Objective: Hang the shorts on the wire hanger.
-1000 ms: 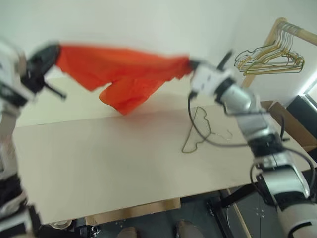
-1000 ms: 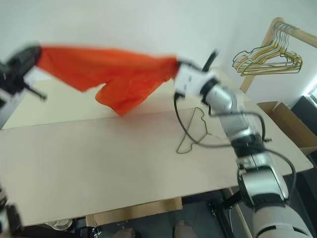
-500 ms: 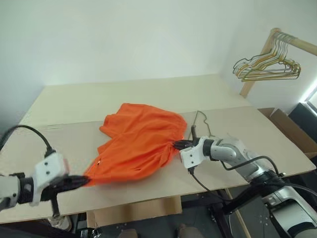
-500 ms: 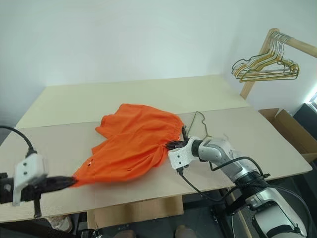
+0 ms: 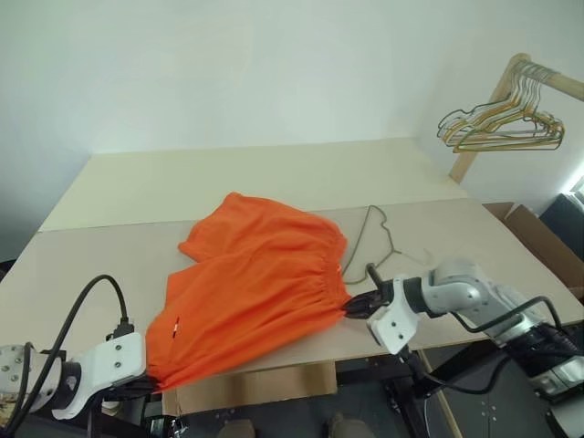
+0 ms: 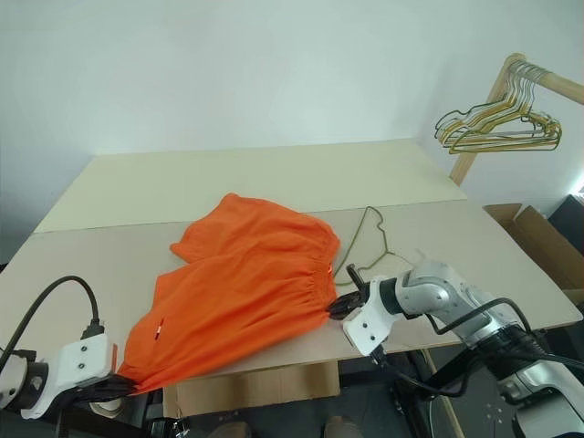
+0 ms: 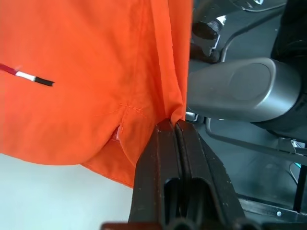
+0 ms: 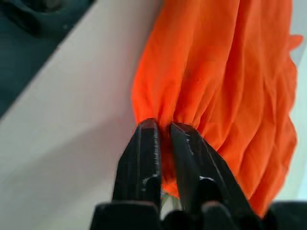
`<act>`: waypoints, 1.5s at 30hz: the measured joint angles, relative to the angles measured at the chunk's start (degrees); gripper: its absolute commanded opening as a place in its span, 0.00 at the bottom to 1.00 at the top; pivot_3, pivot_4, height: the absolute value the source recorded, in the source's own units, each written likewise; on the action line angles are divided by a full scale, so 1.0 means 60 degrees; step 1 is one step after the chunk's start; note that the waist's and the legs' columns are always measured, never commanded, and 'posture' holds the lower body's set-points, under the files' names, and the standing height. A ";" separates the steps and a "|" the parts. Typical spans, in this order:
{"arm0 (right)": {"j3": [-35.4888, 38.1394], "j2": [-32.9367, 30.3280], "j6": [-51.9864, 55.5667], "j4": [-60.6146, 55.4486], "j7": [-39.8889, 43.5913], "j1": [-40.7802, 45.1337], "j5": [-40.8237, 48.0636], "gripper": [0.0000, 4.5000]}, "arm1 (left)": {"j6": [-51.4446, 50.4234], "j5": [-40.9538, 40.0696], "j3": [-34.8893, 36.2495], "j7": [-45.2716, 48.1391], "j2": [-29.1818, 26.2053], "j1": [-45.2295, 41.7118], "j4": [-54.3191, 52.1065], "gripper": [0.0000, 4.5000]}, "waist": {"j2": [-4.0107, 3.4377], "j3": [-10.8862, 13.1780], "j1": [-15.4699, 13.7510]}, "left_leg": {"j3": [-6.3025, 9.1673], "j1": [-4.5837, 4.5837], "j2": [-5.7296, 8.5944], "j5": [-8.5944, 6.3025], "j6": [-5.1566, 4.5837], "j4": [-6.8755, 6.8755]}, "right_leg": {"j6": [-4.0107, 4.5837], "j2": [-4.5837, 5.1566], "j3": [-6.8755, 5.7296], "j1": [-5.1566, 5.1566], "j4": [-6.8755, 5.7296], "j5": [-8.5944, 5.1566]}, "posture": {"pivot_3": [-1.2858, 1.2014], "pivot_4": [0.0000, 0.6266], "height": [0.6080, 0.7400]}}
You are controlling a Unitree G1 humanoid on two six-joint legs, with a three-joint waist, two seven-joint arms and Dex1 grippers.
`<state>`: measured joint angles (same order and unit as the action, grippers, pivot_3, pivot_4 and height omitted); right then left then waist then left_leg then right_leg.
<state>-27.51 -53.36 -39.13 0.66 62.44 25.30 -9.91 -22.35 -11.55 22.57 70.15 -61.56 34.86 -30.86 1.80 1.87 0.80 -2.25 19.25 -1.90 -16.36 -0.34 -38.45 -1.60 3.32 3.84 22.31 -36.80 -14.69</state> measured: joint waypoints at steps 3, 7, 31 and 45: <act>0.0008 -0.0145 0.0105 -0.0120 0.0268 -0.0282 0.0222 0.62 | 0.0265 0.0039 -0.0026 0.0167 0.0003 0.0011 0.0047 0.42 | 0.0026 0.0007 0.0003 | 0.0000 0.0002 -0.0004 -0.0002 -0.0003 0.0001 | -0.0003 0.0000 -0.0002 0.0001 0.0003 0.0002 | 0.53 0.00 1.00; 0.0460 -0.0406 0.1900 -0.0771 0.0827 -0.0653 0.1945 0.71 | 0.0543 -0.0016 0.0400 0.0707 -0.0001 0.0043 0.0088 0.72 | 0.0024 0.0026 0.0033 | -0.0004 0.0002 -0.0008 -0.0001 -0.0002 0.0001 | 0.0019 0.0003 0.0002 0.0004 -0.0005 -0.0007 | 0.53 0.00 1.00; 0.1773 0.3459 1.3693 0.2376 -0.5210 0.1729 0.0883 0.71 | -0.0674 -0.3080 -0.0085 0.0022 0.0748 -0.3494 -0.0139 0.92 | 0.0021 0.0011 0.0087 | 0.0005 0.0316 0.0014 0.0008 0.0021 -0.0024 | -0.0033 -0.0004 0.0002 0.0322 -0.0047 0.0056 | 0.52 0.00 1.00; 0.1805 0.2283 1.2975 0.2463 -0.5217 0.1188 -0.0171 0.71 | -0.0144 -0.2342 -0.0992 -0.0079 0.0590 -0.3710 0.0353 0.92 | 0.0019 0.0011 0.0190 | 0.0005 0.0310 0.0016 0.0008 0.0020 -0.0068 | -0.0057 -0.0009 0.0002 0.0296 -0.0050 0.0077 | 0.52 0.00 1.00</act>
<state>-16.68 -39.66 38.72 15.44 31.14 32.43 -10.94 -23.22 -25.61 16.61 69.68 -58.02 12.60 -28.74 1.91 1.93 1.94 -2.22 21.11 -1.81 -16.31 -0.22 -38.86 -1.94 3.27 3.86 24.09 -37.10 -14.22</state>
